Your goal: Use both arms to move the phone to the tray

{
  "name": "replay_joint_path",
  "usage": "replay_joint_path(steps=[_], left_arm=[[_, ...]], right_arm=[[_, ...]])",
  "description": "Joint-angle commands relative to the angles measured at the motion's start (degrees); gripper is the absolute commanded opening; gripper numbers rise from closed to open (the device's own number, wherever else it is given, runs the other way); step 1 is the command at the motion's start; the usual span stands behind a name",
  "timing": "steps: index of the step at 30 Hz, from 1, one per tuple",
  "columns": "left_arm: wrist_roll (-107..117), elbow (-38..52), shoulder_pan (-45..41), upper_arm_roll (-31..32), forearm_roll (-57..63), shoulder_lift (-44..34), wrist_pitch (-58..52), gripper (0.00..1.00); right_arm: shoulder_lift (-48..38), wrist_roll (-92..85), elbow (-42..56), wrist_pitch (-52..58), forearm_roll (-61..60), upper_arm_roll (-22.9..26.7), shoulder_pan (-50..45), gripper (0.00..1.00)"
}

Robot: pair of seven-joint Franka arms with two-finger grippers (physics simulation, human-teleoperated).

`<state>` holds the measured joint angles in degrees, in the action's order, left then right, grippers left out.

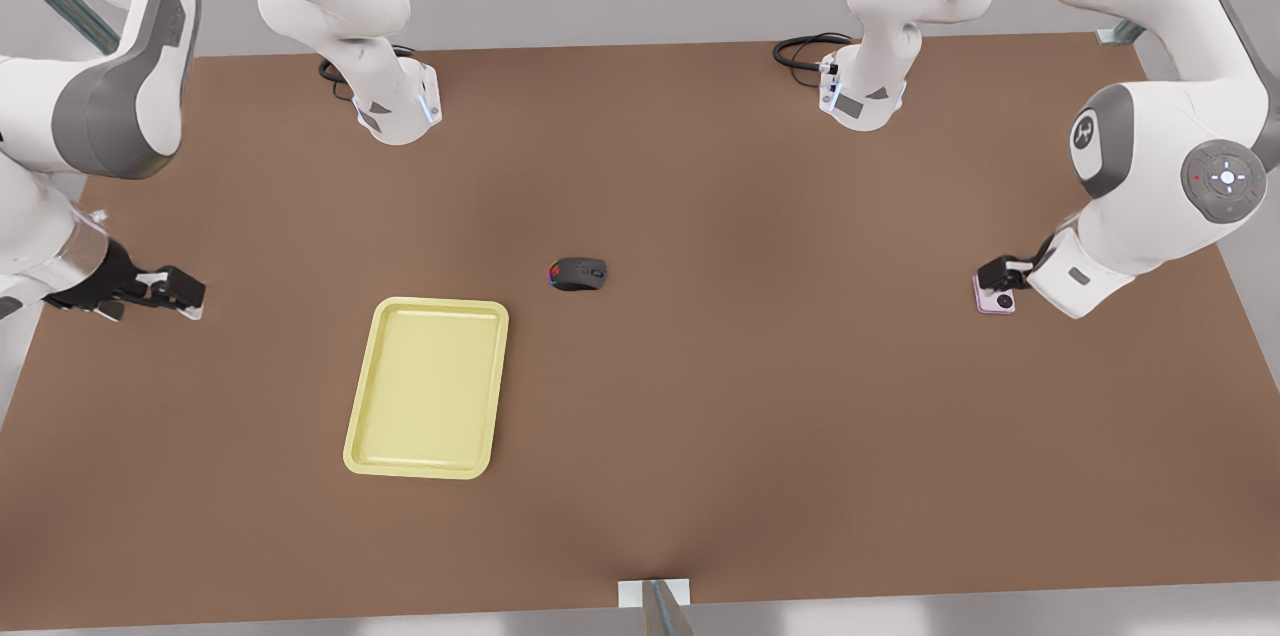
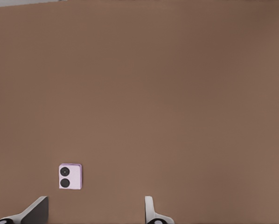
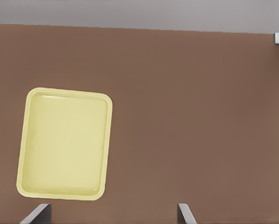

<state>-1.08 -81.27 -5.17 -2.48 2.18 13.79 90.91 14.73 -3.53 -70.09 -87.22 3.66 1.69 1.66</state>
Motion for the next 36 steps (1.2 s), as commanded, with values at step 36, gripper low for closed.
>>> replay_joint_path(steps=[36], left_arm=[[-42.1, -47.3, 7.9, -13.1, -12.8, 10.2, 59.6, 1.00]], right_arm=[[-0.4, -1.8, 0.6, 5.5, -1.6, -1.2, 1.0, 1.00]])
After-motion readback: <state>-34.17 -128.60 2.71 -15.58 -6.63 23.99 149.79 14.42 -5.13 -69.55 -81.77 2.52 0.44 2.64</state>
